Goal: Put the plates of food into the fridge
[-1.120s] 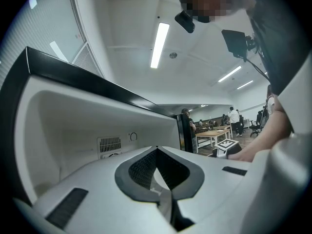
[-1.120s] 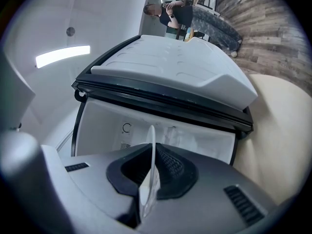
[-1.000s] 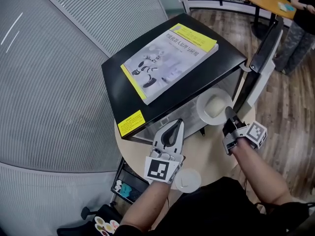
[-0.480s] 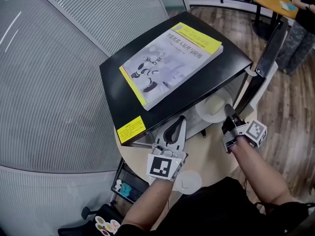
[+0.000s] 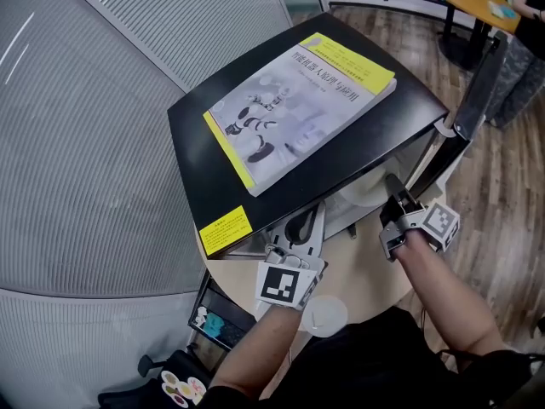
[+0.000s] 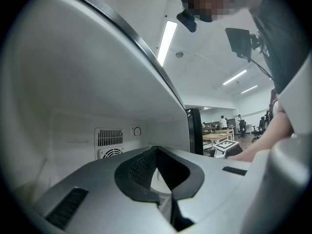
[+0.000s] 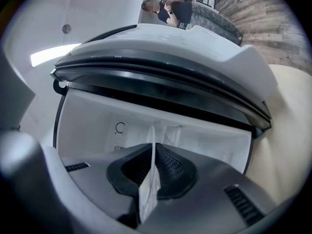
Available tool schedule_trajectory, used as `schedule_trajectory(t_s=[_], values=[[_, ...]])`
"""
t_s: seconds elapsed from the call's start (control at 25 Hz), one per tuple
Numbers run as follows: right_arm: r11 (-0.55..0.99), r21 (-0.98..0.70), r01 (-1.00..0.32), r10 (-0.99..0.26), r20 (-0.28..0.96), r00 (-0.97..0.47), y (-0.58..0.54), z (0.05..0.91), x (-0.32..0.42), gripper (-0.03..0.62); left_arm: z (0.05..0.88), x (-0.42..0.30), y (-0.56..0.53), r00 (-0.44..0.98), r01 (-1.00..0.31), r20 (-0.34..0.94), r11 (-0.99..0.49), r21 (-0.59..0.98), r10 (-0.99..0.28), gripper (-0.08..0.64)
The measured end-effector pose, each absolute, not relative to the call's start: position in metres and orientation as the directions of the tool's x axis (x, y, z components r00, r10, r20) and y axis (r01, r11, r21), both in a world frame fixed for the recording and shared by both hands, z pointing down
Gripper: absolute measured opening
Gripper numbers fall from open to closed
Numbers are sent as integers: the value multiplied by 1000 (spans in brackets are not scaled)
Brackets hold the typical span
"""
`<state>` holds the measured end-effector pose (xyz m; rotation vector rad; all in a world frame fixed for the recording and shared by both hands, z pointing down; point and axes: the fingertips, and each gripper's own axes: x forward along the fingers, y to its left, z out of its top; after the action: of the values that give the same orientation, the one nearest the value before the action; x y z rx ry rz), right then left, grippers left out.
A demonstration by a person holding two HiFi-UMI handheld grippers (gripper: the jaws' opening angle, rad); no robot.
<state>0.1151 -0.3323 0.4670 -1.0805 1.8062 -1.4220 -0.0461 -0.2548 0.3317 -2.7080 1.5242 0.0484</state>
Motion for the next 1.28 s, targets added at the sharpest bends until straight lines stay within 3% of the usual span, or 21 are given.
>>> schedule_trajectory(t_s=[0.72,1.0,1.28], values=[[-41,-957,-288,-873,174,-456,-364,481,96,18,332,-60,-275,502,-864,-36,-503,18,-864,2],[-15,-902,-431,-868,226,-443,-374,473,91,20,337,-64,-275,492,-870,-20,-492,17,-870,2],[35,-686,-727,-859,351,-373,-377,477,93,43,326,-61,-266,491,-869,-54,-493,33,-869,2]])
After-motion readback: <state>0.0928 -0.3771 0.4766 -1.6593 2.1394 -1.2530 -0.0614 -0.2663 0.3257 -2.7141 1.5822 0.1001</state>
